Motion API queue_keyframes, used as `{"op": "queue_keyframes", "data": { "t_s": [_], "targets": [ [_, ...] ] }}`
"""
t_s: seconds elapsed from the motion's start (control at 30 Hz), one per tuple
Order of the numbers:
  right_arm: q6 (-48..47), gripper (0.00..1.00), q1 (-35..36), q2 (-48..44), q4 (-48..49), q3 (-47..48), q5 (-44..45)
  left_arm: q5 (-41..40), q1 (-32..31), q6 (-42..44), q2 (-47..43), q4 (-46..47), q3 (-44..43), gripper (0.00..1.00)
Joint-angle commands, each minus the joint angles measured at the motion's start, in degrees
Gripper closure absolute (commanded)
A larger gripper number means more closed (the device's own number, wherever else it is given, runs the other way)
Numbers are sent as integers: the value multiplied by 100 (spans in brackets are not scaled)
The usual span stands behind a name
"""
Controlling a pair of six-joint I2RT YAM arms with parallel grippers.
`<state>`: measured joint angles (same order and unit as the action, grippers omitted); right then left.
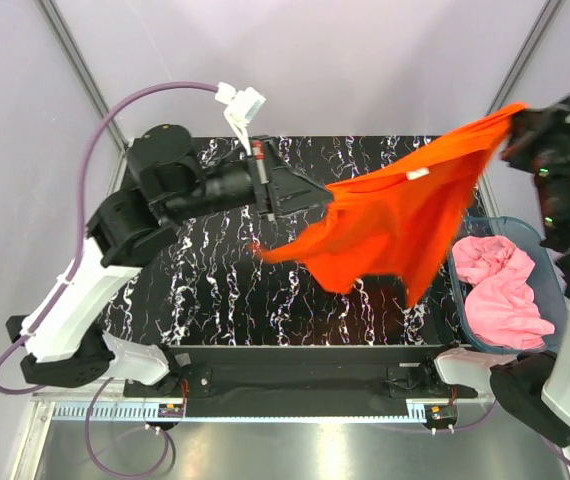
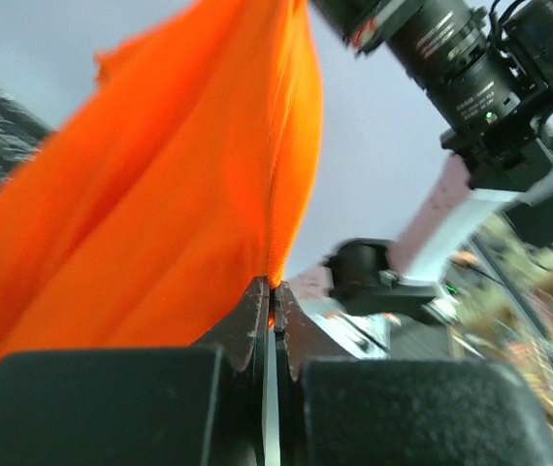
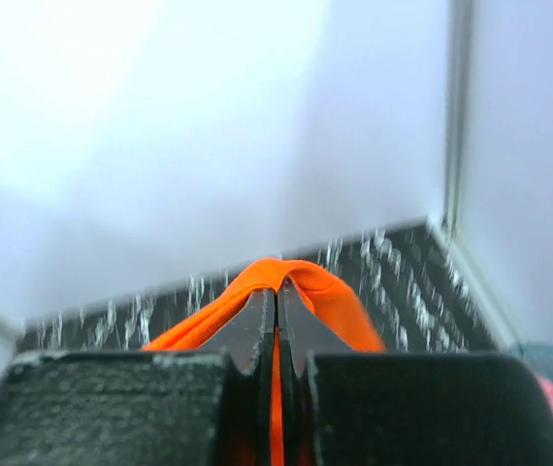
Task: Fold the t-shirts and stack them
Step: Flatten the tshirt out
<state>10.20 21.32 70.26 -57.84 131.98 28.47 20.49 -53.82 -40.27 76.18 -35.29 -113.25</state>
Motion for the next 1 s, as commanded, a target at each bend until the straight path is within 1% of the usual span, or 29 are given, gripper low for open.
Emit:
{"op": "queue_keyframes", "data": {
  "t_s": [0.0,0.1,0.13,0.2,0.23,0.27,0.3,0.33,0.37,0.4,0.43,0.47,0.5,0.53,0.57,0.6,0.63,0.67,0.7,0.73,0.77,0.8,0.83,0.87,0.9,0.93,0.97],
  "targets": [
    [-622,100,-49,31,1090,537,949,930,-49,-638,133,1189,-100,100],
    [-991,100,-49,137,1565,688,986,1027,-49,-641,257,1130,-48,100],
    [-993,100,-40,233,1653,697,846,940,-49,-596,109,1068,178,100],
    [-1212,100,-49,408,1873,566,600,501,-6,-491,-146,911,565,100],
    [-1222,100,-49,488,1926,504,259,300,99,-473,-487,814,1002,100],
    [-1170,100,-49,567,1996,443,38,-216,178,-473,-699,561,1250,100],
    [-1169,100,-49,716,2118,94,-190,-499,275,-482,-901,419,1505,100],
    [-1169,100,-49,787,2250,-118,-697,-781,467,-482,-1321,261,2039,100],
    [-1065,100,-49,875,2486,-303,-963,-1401,574,-516,-1517,85,2314,100],
    [-1055,100,-40,1032,2671,-757,-1210,-1703,688,-656,-1701,-325,2595,100],
    [-855,100,-40,1086,2978,-1127,-1621,-2185,863,-701,-2034,-469,3207,100],
    [-766,100,-49,1156,3755,-1531,-1877,-2416,943,-745,-2202,-575,3552,100],
    [-582,100,-49,1322,4181,-2344,-2089,-2618,987,-850,-2352,-637,3912,100],
    [-432,100,-49,1472,4602,-2683,-2439,-2907,1162,-825,-2562,-646,4586,100],
    [13,100,-40,1682,5146,-2904,-2582,-3067,1277,-877,-2617,-733,4862,100],
    [218,100,-32,2206,5334,-3124,-2749,-3147,1434,-964,-2635,-960,5370,100],
    [420,100,-5,2533,5388,-3091,-3159,-3069,2010,-948,-2609,-971,5627,100],
    [900,100,12,2858,5406,-3021,-3311,-2764,2329,-800,-2548,-980,5847,100],
    [1114,95,38,3480,5441,-2907,-3495,-2657,2646,-711,-2469,-980,6041,100],
    [1264,93,108,3790,5398,-2793,-3924,-2534,3267,-597,-2268,-971,6330,100],
    [1483,92,170,4081,5198,-2548,-4032,-2393,3516,-291,-2144,-893,6429,100],
    [1581,91,223,4614,5065,-2389,-4112,-2383,3745,-184,-2012,-910,6456,100],
    [1678,88,276,4889,4820,-2153,-4417,-2331,4148,-96,-1793,-918,6430,100],
    [1914,87,302,5136,4182,-1881,-4603,-2348,4308,96,-1695,-918,6377,100],
    [1986,84,320,5547,3793,-1356,-4692,-2478,4414,177,-1616,-927,6264,100],
    [2030,84,346,5734,3354,-1064,-4623,-2828,4520,238,-1493,-953,6210,98],
    [1995,82,381,5919,2445,-756,-4692,-2927,4582,343,-1440,-1015,6175,98]
  ]
}}
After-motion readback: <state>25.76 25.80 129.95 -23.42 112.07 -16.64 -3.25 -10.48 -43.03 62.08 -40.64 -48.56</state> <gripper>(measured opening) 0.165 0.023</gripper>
